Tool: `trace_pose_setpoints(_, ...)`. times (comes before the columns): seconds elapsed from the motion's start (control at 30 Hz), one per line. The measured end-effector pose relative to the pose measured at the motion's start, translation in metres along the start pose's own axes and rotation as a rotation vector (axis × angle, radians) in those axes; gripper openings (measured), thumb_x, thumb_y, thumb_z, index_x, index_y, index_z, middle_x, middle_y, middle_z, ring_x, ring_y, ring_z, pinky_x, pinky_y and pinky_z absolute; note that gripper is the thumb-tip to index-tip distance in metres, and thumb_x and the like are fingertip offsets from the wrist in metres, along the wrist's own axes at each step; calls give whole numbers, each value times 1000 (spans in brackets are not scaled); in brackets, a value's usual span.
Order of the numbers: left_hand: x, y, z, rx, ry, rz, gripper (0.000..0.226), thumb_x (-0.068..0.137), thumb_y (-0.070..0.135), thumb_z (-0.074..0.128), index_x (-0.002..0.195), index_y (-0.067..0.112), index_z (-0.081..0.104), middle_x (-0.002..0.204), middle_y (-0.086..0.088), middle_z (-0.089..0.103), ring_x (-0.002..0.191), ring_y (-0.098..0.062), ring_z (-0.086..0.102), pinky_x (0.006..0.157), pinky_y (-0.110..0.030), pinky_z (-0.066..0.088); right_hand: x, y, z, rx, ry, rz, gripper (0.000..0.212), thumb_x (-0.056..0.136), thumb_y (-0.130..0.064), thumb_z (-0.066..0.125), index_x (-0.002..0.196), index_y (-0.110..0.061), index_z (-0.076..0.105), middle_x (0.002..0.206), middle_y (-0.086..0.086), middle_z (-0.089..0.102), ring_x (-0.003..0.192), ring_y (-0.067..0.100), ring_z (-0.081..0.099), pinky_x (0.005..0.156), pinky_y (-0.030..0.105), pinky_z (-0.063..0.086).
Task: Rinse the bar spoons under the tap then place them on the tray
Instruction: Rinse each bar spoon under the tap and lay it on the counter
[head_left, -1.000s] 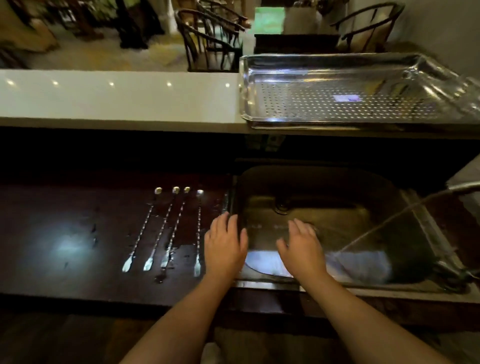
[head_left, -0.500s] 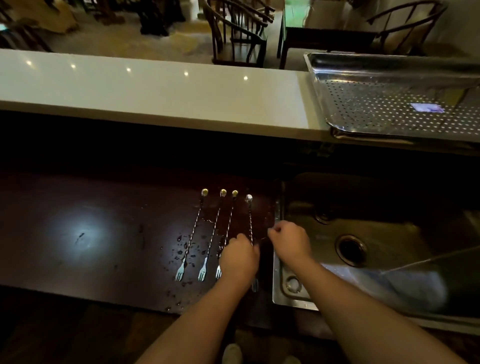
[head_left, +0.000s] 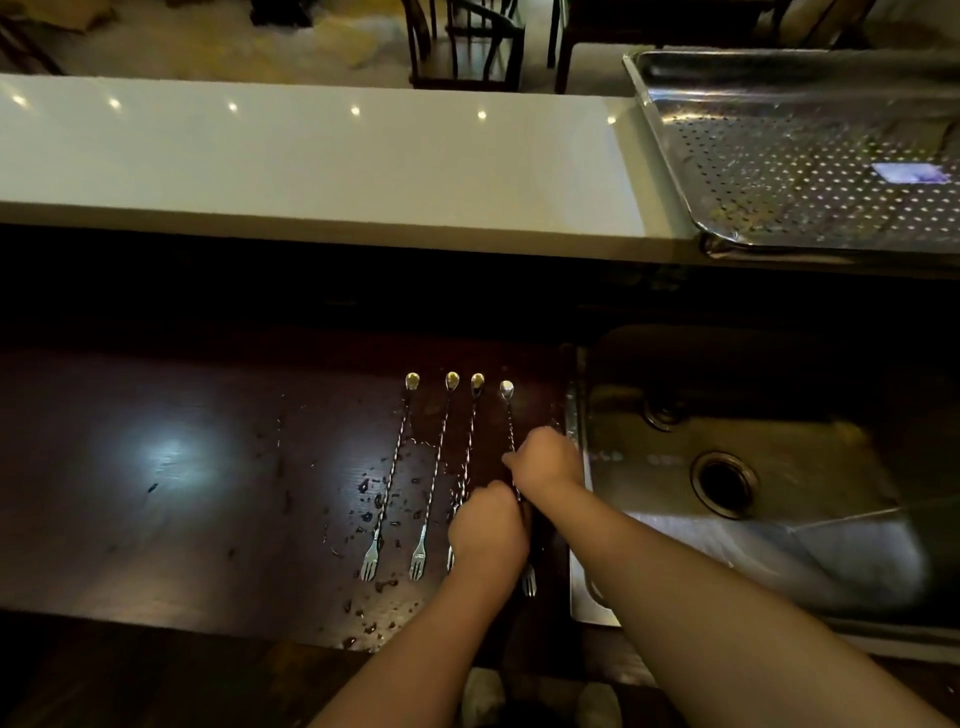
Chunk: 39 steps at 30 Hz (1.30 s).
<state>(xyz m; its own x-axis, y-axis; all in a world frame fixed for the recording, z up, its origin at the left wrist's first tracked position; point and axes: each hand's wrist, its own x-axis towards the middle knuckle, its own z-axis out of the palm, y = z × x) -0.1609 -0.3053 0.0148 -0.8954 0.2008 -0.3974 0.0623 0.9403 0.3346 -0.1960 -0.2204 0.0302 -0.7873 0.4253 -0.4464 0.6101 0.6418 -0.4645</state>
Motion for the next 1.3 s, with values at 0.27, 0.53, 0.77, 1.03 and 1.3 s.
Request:
trace_pose_setpoints(0.27,6,5,-4,3,-98,34,26,91,12,44,107,7,63,112,-14,66,106,-34,62,86,-40,49,7,-4,1,65,-11,89,31,85,-22,65,61,-14,47,76,8,58,71,25,55,60,29,39)
trace_pose_setpoints(0.53,9,3,-11,-116,-61,8,26,93,20,49,110,0,50,112,-18,65,106,-36,61,82,-39,47,7,-4,2,108,7,118,30,82,-23,65,58,-12,51,64,5,55,66,25,57,51,25,37)
trace_pose_setpoints(0.77,8,-1,-12,-78,-71,62,22,91,19,50,103,3,58,107,-15,67,101,-34,62,79,-40,47,4,-2,5,146,36,125,24,83,-22,64,66,-8,56,69,8,58,65,24,55,54,25,38)
trace_pose_setpoints(1.03,7,16,-27,159,-11,277,22,91,12,52,110,1,53,112,-17,64,103,-36,62,80,-41,48,4,19,-15,428,166,209,30,77,-28,66,52,-13,58,57,4,60,58,23,57,47,25,34)
trace_pose_setpoints(1.3,1,58,-26,408,56,543,27,90,6,46,117,2,52,112,-16,62,99,-38,63,74,-42,51,-1,73,-63,990,218,294,26,82,-13,62,57,-8,60,46,6,56,35,12,48,40,20,39)
